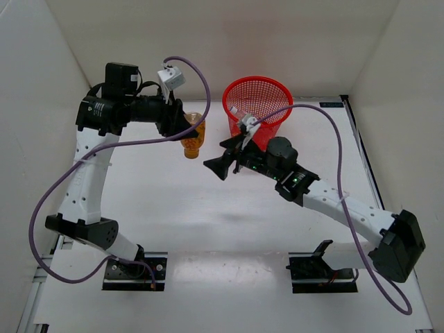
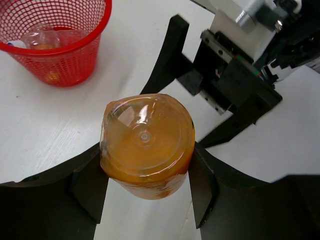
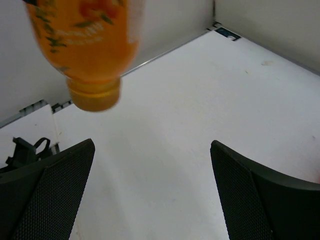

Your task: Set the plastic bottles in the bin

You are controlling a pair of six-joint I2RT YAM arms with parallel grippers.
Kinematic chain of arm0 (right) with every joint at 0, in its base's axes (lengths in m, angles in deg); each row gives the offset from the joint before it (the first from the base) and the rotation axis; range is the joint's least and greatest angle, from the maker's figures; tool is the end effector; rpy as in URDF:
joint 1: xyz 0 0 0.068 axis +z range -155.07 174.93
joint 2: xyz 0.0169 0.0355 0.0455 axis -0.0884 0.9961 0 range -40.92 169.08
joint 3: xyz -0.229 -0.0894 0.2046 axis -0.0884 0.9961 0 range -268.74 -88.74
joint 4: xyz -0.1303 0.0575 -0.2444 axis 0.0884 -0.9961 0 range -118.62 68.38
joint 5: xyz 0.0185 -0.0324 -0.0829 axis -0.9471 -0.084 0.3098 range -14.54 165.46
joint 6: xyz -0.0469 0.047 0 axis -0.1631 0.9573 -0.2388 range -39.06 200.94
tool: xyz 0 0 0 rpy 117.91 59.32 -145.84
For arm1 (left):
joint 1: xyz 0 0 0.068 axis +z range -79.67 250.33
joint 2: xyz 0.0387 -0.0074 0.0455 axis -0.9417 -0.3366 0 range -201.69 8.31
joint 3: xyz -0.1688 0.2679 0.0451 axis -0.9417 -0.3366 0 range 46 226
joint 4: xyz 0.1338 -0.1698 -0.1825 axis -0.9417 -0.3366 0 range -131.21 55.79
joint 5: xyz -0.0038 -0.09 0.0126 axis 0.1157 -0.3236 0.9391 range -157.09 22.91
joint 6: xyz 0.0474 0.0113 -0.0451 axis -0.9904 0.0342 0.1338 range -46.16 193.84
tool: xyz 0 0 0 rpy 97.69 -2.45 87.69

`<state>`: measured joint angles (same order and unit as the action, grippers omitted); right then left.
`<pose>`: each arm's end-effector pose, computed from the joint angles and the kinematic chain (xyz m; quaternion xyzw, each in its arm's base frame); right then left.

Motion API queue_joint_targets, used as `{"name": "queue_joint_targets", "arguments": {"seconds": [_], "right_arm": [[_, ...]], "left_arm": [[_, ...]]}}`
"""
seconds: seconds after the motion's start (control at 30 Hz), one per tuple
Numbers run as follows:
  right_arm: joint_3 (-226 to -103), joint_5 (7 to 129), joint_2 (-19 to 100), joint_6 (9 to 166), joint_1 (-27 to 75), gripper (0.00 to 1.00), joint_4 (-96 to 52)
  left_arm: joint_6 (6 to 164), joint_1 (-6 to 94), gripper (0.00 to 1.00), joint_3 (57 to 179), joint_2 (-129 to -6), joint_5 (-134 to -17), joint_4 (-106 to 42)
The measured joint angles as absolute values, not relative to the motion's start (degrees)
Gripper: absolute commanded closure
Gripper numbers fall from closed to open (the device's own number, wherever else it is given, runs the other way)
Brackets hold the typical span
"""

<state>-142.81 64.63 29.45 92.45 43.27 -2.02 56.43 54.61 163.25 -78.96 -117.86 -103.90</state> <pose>0.2016 0.2414 0.3974 -0.2810 0.6268 0.4172 0.5950 0.2678 -0.1176 0.5427 0.4078 0.7320 -0.3823 0.3896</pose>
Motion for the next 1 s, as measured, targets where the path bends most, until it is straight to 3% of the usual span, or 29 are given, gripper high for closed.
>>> {"name": "queue_joint_targets", "arguments": {"seconds": [0.5,0.6,0.63,0.67,0.7,0.73,0.77,0.8,0.87,0.9,0.93,0.97,1.0], "right_arm": [[-152.0,62.3,40.9,96.2,47.4,0.02,9.9],[-153.3,62.7,43.1,98.0,47.4,0.2,10.3],[-153.6,62.9,43.7,98.7,47.4,0.36,10.3],[-153.7,62.8,44.0,99.2,47.4,0.43,10.3],[-153.8,62.7,44.2,100.0,47.5,0.6,10.4],[-153.9,62.9,44.2,100.6,47.7,0.6,10.3],[-154.1,62.9,44.3,100.9,47.7,0.82,10.2],[-154.2,62.9,44.3,101.0,47.7,0.89,10.0],[-154.3,62.8,44.3,101.0,47.8,0.92,9.8],[-154.3,62.8,44.3,101.0,47.9,0.92,9.6],[-154.3,62.8,44.3,100.9,47.9,0.92,9.3],[-154.3,62.9,44.3,100.8,48.0,0.92,8.9],[-154.3,63.1,44.3,100.8,48.1,0.93,8.6]], "left_arm": [[57.2,54.8,0.9,161.6,-81.3,-122.0,-103.6],[57.2,54.8,0.9,161.6,-81.2,-122.3,-103.6],[57.2,54.8,0.9,161.6,-81.2,-122.3,-103.6],[57.0,54.8,0.9,161.5,-81.1,-122.2,-103.6],[56.7,54.8,0.87,161.4,-81.0,-122.0,-103.2],[56.8,55.0,0.87,161.3,-80.9,-122.1,-103.4],[56.6,55.0,0.85,161.2,-80.8,-122.0,-103.4],[56.3,55.0,0.79,161.2,-80.7,-121.9,-103.4],[55.9,55.0,0.61,160.9,-80.3,-121.7,-103.5],[55.7,55.0,0.43,160.5,-80.0,-121.4,-103.4],[55.6,55.0,0.07,160.0,-79.6,-121.1,-103.4],[55.0,55.0,0.0,159.7,-79.3,-120.6,-103.4],[55.0,55.0,0.0,159.4,-79.1,-119.8,-103.6]]}}
